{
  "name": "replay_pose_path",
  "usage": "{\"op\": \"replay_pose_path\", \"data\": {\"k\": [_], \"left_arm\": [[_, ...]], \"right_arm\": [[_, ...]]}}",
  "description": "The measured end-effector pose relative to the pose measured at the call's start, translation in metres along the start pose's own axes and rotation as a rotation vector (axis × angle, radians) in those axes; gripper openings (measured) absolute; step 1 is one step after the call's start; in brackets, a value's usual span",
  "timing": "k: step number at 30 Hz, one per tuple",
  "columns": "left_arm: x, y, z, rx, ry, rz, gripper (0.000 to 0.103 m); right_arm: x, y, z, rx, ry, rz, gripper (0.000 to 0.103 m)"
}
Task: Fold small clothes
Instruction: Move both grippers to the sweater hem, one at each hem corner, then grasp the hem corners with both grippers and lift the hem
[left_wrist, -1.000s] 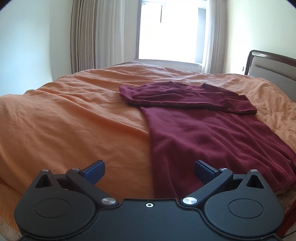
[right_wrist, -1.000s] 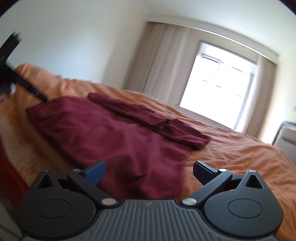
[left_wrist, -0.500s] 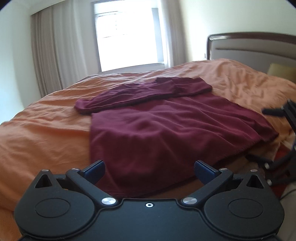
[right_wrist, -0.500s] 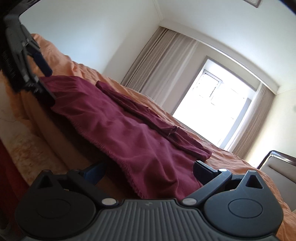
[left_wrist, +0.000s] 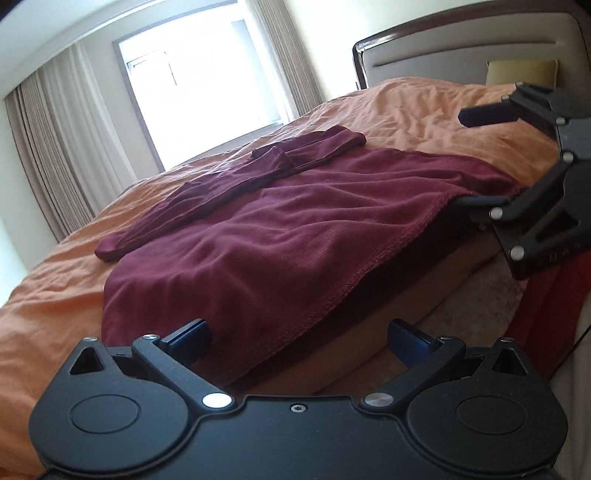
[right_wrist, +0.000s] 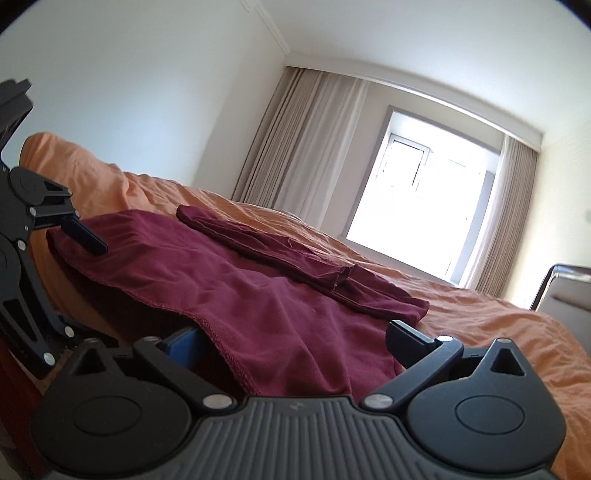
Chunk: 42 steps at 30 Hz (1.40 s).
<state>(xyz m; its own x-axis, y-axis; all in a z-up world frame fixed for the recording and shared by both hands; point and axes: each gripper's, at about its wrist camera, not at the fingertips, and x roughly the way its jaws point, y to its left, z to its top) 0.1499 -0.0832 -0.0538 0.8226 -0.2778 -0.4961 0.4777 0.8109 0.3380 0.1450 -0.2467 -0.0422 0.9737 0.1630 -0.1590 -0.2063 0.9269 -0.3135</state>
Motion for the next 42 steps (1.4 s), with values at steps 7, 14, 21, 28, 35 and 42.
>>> {"op": "replay_pose_path", "data": {"k": [7, 14, 21, 28, 35, 42], "left_arm": [[0.003, 0.017, 0.006, -0.027, -0.013, 0.026, 0.102], [-0.002, 0.041, 0.009, -0.116, -0.001, 0.015, 0.102], [0.001, 0.055, 0.02, -0.188, -0.009, 0.02, 0.102], [-0.007, 0.051, 0.017, -0.172, -0.026, -0.012, 0.102], [-0.006, 0.029, 0.0, -0.122, -0.014, -0.033, 0.102], [0.007, 0.01, 0.002, -0.106, -0.06, 0.093, 0.103]], "right_arm": [[-0.008, 0.008, -0.012, -0.035, 0.039, 0.039, 0.103], [0.001, 0.03, -0.032, -0.143, 0.099, 0.042, 0.103], [0.004, 0.03, -0.025, -0.106, -0.001, -0.085, 0.103], [-0.004, 0.011, -0.011, -0.042, -0.069, -0.047, 0.102], [-0.003, 0.004, -0.006, -0.001, -0.081, -0.032, 0.102], [0.003, 0.0, -0.013, 0.023, -0.069, -0.006, 0.103]]}}
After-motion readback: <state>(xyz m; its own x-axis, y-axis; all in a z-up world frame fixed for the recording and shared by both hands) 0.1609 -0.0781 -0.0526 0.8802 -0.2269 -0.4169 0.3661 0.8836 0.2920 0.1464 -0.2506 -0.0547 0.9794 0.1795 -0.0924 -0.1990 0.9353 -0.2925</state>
